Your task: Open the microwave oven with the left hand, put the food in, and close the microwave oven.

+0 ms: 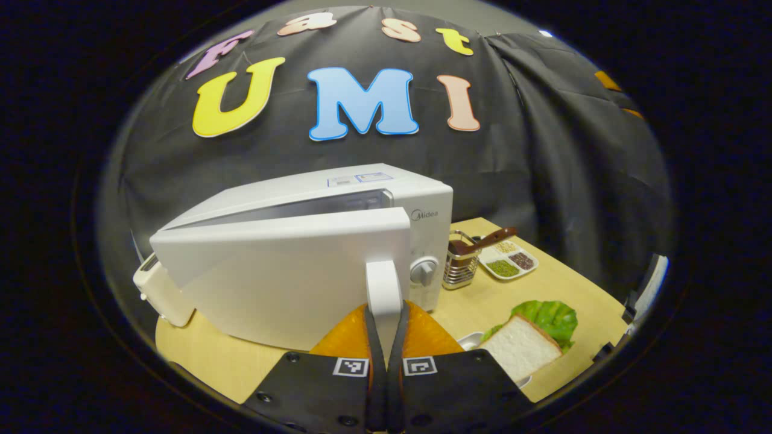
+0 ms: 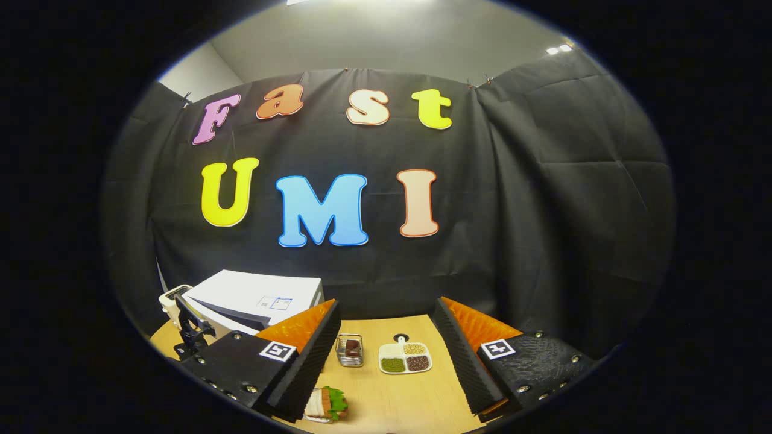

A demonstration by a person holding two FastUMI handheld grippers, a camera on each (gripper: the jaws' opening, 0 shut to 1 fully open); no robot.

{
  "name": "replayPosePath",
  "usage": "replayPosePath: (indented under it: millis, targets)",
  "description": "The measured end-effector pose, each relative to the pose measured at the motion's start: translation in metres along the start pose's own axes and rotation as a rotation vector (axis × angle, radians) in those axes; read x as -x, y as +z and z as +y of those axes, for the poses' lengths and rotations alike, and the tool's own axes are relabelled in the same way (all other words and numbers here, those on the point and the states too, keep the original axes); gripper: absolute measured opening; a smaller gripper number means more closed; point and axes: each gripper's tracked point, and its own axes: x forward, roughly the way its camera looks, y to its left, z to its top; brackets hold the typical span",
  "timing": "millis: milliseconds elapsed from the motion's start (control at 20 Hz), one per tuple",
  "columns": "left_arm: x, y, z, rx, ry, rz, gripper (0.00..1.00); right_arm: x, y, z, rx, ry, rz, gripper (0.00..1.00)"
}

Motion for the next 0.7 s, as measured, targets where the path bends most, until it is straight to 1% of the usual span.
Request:
replayPosePath:
  millis: [100,250,450,650,700]
  targets:
    - [0.015,-0.006,0.002,-0.027,-0.049,0.011,0.07,0.001,-0.009,0.013,-0.01,0.025,0.021,0.95]
    - [0.045,-0.022,0.005,-0.03,-0.116,0.023,0.07,0.009,-0.022,0.033,-0.014,0.061,0.05,0.95]
    - [0.09,-0.041,0.016,-0.057,-0.19,0.036,0.08,0.019,-0.042,0.063,-0.034,0.149,0.107,0.96]
    - [0.137,-0.066,0.037,-0.062,-0.276,0.064,0.08,0.026,-0.082,0.089,-0.07,0.25,0.235,0.96]
    - [0.149,-0.071,0.044,-0.059,-0.292,0.071,0.07,0.027,-0.09,0.09,-0.076,0.259,0.258,0.96]
